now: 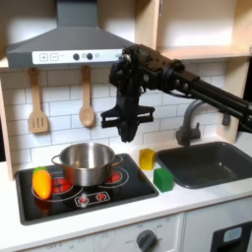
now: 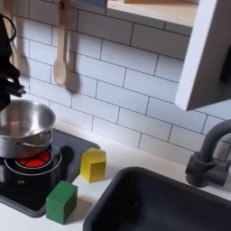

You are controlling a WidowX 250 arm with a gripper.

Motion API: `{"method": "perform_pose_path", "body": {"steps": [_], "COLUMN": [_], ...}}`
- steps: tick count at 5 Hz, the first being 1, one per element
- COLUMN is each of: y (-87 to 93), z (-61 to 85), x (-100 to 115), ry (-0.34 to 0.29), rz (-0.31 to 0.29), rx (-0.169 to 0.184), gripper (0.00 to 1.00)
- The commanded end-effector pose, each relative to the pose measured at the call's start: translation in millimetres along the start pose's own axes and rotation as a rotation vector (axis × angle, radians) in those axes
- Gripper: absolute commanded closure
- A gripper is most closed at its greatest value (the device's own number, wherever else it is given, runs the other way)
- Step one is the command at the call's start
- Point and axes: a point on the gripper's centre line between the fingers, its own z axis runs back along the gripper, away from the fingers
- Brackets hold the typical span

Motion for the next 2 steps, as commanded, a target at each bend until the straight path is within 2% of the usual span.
{"method": "perform_pose_path", "body": {"steps": [1, 2], "y": [0.3, -0.1], "z": [0.0, -0.4], "x": [0.1, -0.3], "ry": [-0.001, 0.001], "rz": [0.000, 0.000], "rx": [0.002, -0.001], "gripper": [0.00, 0.00]}}
